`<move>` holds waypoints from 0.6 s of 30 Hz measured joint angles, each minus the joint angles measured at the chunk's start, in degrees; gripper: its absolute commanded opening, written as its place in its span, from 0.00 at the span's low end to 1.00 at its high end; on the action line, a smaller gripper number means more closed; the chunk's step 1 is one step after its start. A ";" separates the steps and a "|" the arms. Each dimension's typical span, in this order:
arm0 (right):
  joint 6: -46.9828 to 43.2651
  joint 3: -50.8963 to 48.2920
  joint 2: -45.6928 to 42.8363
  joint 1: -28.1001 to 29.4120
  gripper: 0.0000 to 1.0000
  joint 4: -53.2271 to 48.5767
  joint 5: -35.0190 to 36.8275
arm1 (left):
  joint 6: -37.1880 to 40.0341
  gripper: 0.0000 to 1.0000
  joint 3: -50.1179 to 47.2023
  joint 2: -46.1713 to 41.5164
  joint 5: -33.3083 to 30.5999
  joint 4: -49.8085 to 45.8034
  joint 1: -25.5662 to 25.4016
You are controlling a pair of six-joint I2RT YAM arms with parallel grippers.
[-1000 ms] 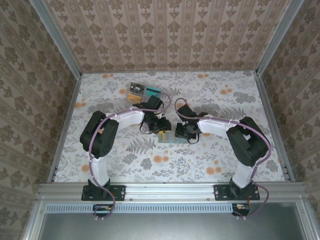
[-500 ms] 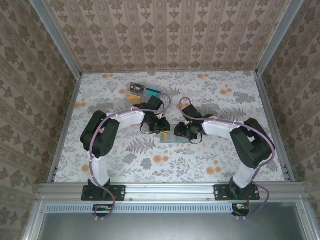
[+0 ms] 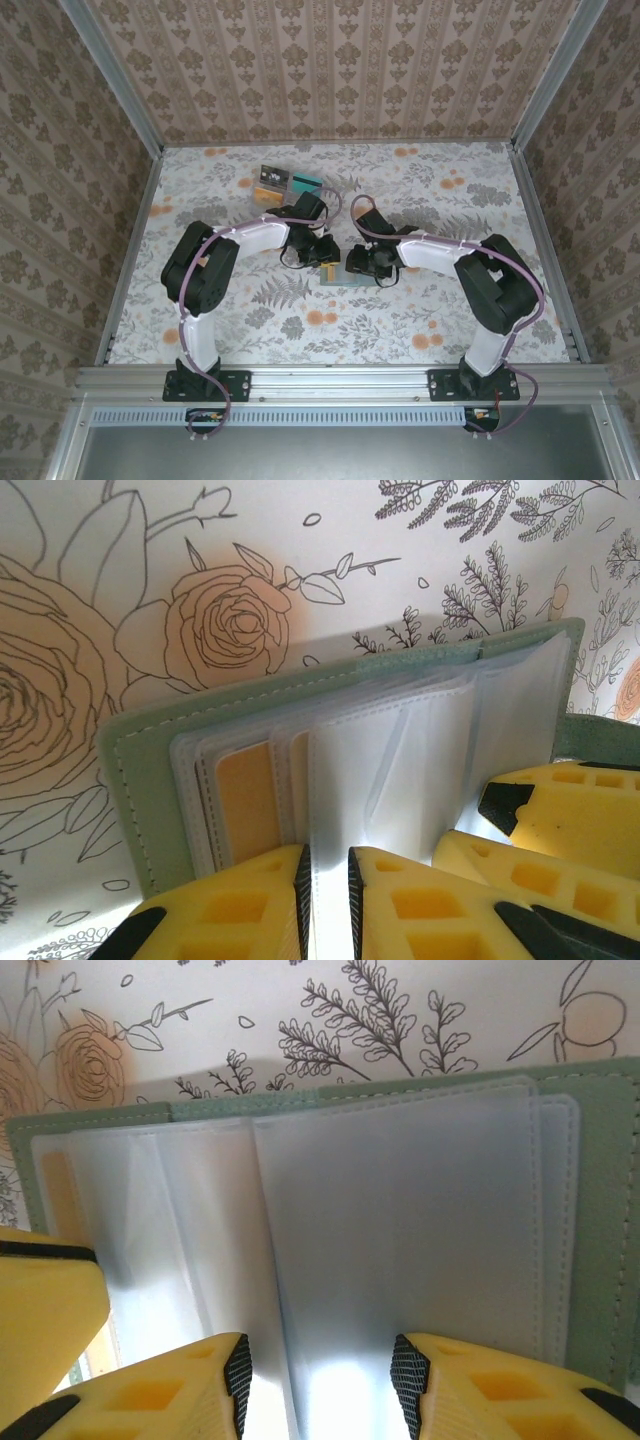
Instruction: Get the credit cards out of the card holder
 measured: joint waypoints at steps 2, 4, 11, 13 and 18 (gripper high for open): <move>0.04 0.59 0.42 0.17 0.42 -1.01 0.87 | 0.00 0.22 0.00 -0.04 0.00 0.00 0.00; 0.02 0.98 0.79 0.20 0.41 -1.62 1.40 | -0.22 0.25 0.00 -0.33 0.13 -0.02 -0.09; -0.11 1.66 1.49 0.42 0.40 -2.56 2.60 | -1.14 0.28 0.00 -3.63 0.20 -1.16 -1.31; -0.11 1.66 1.49 0.48 0.39 -2.58 2.82 | -1.51 0.28 -0.28 -4.44 0.22 -1.16 -1.36; -0.09 1.64 1.49 0.52 0.35 -2.58 3.08 | -1.97 0.29 -1.51 -4.72 0.24 -1.51 -1.36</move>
